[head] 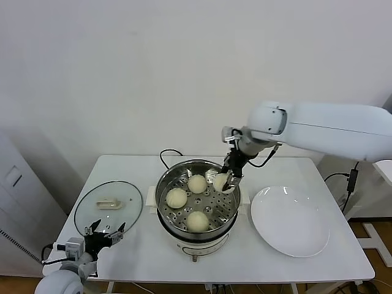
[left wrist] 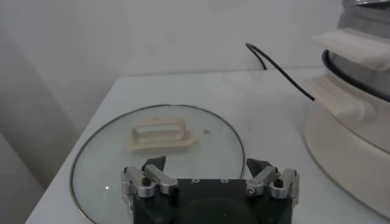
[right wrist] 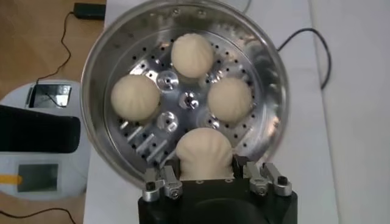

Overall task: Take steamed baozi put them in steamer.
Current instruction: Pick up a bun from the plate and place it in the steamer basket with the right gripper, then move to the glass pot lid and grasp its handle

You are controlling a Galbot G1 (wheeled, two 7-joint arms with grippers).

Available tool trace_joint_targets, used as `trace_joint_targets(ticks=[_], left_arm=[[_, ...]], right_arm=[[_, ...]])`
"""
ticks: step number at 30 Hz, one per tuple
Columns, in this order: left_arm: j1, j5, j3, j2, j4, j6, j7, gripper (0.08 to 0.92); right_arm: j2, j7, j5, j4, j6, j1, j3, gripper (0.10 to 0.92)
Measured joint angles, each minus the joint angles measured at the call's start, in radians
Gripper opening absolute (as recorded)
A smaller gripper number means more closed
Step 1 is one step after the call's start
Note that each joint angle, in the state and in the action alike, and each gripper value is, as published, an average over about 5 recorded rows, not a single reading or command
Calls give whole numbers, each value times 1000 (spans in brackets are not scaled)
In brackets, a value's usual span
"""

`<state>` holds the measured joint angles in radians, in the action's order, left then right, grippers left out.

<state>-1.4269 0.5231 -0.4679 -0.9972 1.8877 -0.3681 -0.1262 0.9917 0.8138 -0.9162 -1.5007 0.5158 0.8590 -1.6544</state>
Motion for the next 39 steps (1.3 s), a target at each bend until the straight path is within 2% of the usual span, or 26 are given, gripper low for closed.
trace_joint_targets(ticks=[13,16,23,26,32,39], left_arm=[[4,2,-1,1,-5,2,0,823],[5,2,-1,1,-7,2,0,823],[4,2,-1,-1,-7,2,0,823],[3,2,-2,-2,-6,2,0,823],[7,4,-6,-2,1,0,0,823],[23,5,-10,-1,-4,2,1,823]], right_arm=[[30,-80,24,-1,42,-90,5,532],[32,-89,32,0,46,-106,10,585],[23,-99,38,-7,49,-120,30,779],[9,-96,34,-13,48,-116,47,816],[-72,-96,0,-32,31,-93,105,823],[-261,-173,-47,-41,-40,-193,291,823]])
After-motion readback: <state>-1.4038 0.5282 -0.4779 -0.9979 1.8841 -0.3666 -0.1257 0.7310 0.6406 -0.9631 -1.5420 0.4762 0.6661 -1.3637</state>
